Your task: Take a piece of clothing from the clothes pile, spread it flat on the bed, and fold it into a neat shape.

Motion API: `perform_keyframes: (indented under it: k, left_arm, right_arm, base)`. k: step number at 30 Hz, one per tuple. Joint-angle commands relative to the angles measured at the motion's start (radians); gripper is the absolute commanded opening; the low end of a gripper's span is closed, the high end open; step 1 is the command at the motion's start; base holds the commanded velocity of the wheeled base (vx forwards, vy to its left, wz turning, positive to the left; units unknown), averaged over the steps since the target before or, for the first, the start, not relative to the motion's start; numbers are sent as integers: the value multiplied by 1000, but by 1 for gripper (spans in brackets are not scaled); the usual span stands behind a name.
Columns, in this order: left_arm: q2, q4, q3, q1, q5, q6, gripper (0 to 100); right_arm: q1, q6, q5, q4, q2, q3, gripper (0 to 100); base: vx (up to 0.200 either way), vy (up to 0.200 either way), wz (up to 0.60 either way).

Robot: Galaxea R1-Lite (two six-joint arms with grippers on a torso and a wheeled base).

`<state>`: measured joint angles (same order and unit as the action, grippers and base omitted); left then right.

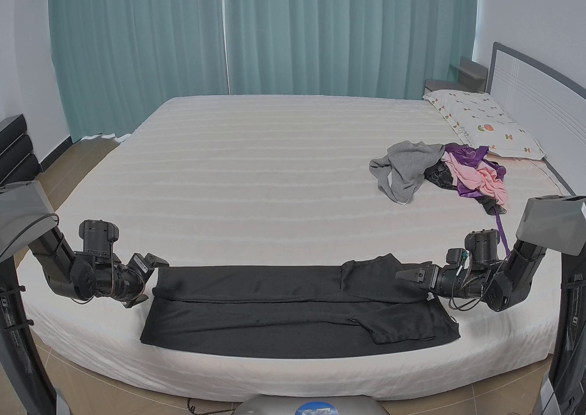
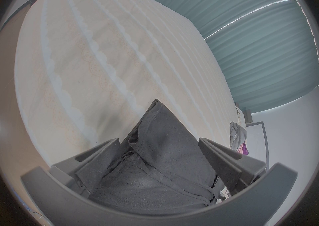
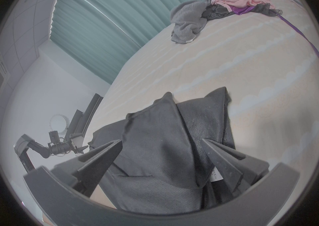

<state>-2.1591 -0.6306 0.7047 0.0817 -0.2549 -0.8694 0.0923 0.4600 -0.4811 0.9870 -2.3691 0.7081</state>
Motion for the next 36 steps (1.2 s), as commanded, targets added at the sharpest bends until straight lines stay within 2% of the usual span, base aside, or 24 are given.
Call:
perform_keyframes:
  k: [1,15,24,36]
  left_arm:
    - [-2,0,-1,0,0,0,100]
    - [-5,-1,-7,-5,9,3,100]
    - [-7,-3,-8,-5,9,10,100]
    - [-8,-3,-8,-7,11,13,100]
  right_arm:
    - [0,-17,-1,-5,-27,8,0]
    - [-20,-30,-2,18,13,-62,0]
    - [-56,-40,-2,104,44,-145,0]
    - [-56,-47,-11,179,45,-233,0]
  base:
    - [0,0,0]
    - [0,0,0]
    - [0,0,0]
    - [0,0,0]
